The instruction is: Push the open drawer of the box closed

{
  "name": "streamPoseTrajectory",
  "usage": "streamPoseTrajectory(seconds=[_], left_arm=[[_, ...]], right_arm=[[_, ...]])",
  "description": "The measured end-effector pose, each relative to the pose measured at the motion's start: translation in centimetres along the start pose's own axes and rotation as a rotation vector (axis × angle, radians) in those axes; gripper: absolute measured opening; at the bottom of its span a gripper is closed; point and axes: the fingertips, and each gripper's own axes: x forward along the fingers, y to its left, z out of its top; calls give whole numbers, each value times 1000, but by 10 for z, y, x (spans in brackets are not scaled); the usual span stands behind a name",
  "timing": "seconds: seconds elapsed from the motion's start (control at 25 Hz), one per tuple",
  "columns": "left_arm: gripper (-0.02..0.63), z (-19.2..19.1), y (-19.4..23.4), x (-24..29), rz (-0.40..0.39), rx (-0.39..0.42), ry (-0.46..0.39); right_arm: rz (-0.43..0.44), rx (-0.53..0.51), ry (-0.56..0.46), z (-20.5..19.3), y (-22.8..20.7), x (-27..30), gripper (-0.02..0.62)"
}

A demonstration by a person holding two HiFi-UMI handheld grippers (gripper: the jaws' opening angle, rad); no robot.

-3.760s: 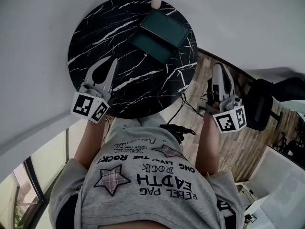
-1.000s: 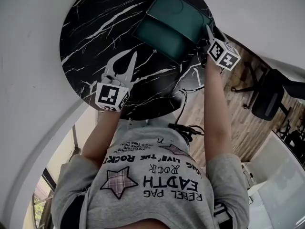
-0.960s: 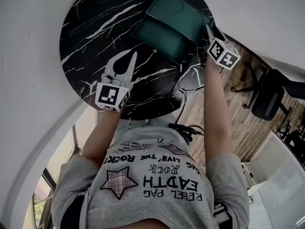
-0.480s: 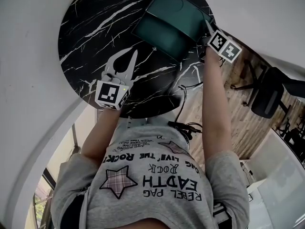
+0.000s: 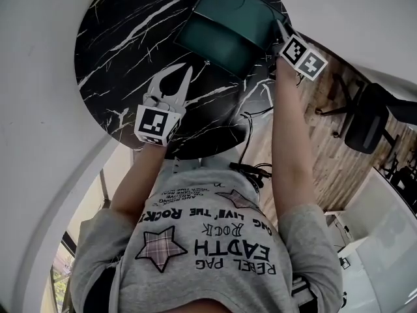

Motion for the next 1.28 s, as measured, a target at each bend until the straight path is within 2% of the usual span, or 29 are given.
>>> streamPoseTrajectory(seconds=[0.24,0.56,0.72,0.84,0.96,1.08,1.28], left_arm=[[9,-24,-10,16,-52,38,70],[9,-61,-16,38,-78,28,181],[9,-82,-13,47,-53,20,262],[25,-96,-16,51,-66,18,308],[80,-106,-17,56,-67,23,341],[98,-115,-18,60,-56,27,380],[106,-115,-17,68,-38,17,377]], right_arm=[[-1,8,-12,0,0,-1,127],[9,6,-13,0,0,0,127],[8,12,-24,0,0,0,127],[9,15,-31,-1,0,-1,127],[17,19,-36,-1,0,1,127],[20,20,-38,-1,1,1,127],[17,25,-46,0,1,-1,127]])
